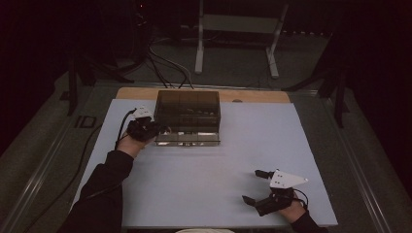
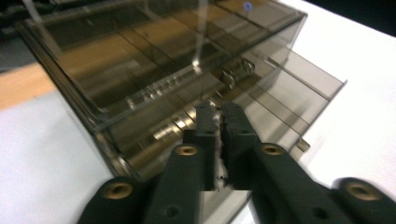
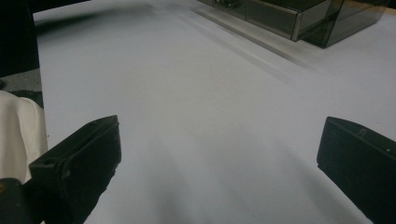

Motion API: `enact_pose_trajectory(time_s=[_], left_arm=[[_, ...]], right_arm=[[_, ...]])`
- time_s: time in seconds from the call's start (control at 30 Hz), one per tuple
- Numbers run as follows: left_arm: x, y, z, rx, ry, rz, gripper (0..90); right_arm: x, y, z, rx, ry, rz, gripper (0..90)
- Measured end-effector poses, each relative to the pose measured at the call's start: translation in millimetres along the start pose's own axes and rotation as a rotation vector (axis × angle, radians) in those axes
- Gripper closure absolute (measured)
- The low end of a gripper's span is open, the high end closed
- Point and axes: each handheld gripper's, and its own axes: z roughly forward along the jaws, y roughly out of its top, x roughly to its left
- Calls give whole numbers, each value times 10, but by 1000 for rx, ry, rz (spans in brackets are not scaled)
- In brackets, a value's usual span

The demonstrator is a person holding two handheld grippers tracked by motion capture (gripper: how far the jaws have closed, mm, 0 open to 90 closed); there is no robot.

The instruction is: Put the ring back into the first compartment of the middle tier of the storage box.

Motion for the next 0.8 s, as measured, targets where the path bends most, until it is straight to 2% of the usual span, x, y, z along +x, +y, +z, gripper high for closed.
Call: enact_pose_trajectory(time_s=[0.07, 0.1, 0.2, 0.3, 0.47, 0.57, 0.63, 0.73, 0.8], left_arm=[[-3, -6, 12, 15, -19, -16, 632], [-13, -5, 12, 22, -24, -11, 572], [-55, 9, 0, 37, -41, 4, 468], [-102, 30, -18, 48, -52, 22, 385], [-160, 66, -64, 48, -41, 36, 272], [-159, 90, -106, 34, -56, 16, 190], [-153, 104, -139, 27, -85, 15, 120], [-185, 133, -199, 12, -87, 12, 116], [-214, 157, -240, -5, -96, 16, 80]], right_arm=[[1, 1, -1, 0, 0, 0, 0], [1, 1, -1, 0, -1, -1, 0], [0, 0, -2, 0, -1, -1, 0], [1, 0, -1, 0, 0, -1, 0], [1, -1, -1, 0, -2, 1, 0], [-2, -3, -3, 2, 0, 4, 0], [-7, -5, -6, 1, -1, 5, 0], [-11, -11, -10, -1, -1, 6, 0], [-14, -7, -12, -6, -2, 4, 0]])
